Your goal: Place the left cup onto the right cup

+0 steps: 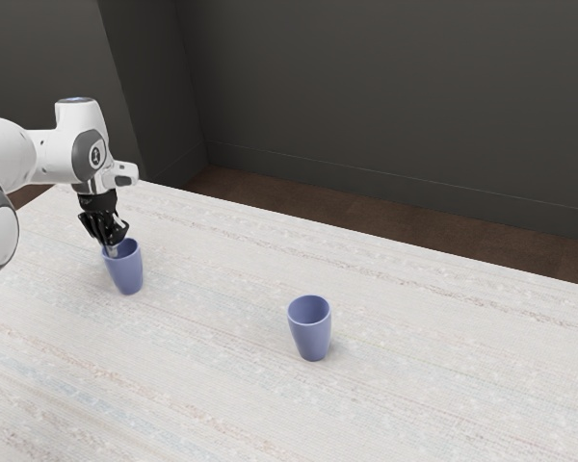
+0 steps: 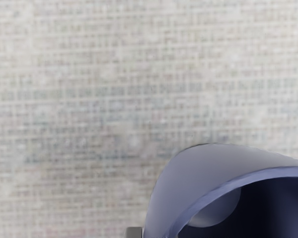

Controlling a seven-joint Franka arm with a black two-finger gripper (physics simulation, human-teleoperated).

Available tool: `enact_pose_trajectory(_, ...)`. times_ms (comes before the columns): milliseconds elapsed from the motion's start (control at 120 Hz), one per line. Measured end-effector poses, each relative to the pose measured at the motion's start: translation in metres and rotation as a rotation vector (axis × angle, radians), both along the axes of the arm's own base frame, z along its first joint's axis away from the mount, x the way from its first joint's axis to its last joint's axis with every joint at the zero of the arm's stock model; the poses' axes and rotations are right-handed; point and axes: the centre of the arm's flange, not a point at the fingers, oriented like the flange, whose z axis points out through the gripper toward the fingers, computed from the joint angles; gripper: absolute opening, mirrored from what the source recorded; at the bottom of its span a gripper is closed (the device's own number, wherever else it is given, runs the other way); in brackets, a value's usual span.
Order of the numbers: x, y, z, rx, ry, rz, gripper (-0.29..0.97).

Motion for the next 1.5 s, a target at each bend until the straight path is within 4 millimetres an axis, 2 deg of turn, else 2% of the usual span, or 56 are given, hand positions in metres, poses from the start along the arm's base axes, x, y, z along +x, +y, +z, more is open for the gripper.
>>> enact_pose_trajectory(233,-0.001,-0.001,0.013,0.007,-0.016,-0.001,-0.10)
enact_pose_trajectory(608,-0.001,-0.022,0.063,0.011,-0.073,-0.029,-0.11)
enact_pose_trajectory(1025,-0.004,-0.066,0.119,0.002,-0.117,-0.092,-0.11)
enact_pose_trajectory(1500,-0.006,-0.119,0.150,-0.020,-0.118,-0.170,-0.11)
